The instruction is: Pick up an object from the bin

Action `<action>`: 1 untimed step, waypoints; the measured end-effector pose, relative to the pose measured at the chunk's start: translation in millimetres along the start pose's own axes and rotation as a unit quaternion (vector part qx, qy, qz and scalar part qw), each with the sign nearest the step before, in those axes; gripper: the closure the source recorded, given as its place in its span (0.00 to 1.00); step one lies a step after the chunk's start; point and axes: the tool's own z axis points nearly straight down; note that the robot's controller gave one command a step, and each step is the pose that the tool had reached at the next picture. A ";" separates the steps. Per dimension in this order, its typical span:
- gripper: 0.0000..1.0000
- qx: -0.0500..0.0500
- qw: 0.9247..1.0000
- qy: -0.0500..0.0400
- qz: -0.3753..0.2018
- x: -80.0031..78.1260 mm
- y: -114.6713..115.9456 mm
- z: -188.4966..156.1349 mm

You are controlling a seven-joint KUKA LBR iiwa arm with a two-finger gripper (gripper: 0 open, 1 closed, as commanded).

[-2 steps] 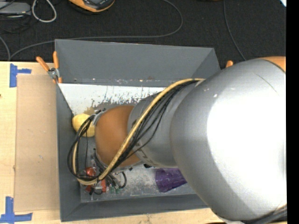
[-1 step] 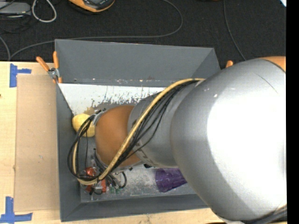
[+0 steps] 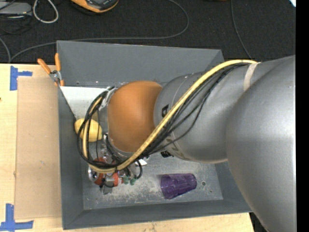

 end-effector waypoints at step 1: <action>1.00 0.001 1.000 0.001 -0.009 8.3 -4.8 -28.4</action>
Offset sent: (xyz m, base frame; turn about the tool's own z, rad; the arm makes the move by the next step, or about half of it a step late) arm 0.0220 0.0034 -0.0455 -0.0255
